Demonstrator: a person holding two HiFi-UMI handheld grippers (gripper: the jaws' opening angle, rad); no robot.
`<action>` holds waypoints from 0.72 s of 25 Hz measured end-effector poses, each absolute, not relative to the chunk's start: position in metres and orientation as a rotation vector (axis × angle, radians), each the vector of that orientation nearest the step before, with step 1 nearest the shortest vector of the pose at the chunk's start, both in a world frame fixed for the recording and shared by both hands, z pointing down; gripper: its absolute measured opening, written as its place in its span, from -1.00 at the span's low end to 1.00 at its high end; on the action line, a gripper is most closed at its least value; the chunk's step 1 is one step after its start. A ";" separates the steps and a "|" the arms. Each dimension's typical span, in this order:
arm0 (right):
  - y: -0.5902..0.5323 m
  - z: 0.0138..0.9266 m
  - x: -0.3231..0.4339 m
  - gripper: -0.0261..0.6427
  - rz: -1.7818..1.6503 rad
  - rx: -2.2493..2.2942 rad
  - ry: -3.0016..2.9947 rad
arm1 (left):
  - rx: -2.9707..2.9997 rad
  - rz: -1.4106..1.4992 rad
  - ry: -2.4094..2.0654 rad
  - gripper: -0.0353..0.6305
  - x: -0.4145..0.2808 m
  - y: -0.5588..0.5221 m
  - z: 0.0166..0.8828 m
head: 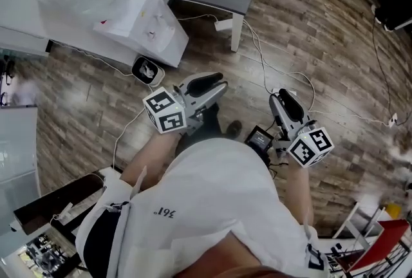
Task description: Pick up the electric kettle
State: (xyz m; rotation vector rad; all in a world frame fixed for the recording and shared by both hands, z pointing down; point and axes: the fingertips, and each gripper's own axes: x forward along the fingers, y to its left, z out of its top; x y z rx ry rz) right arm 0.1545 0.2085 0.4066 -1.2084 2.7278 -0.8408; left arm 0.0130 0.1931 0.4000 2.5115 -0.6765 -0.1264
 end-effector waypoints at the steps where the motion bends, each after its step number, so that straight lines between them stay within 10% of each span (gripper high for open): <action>1: 0.202 0.406 0.151 -0.53 -0.825 -1.206 2.742 | 2.509 -0.128 -0.676 -0.59 0.011 0.187 0.401; 18: 0.004 0.385 0.068 -0.53 -0.753 -1.287 2.720 | 2.578 -0.106 -0.510 -0.59 -0.060 -0.015 0.377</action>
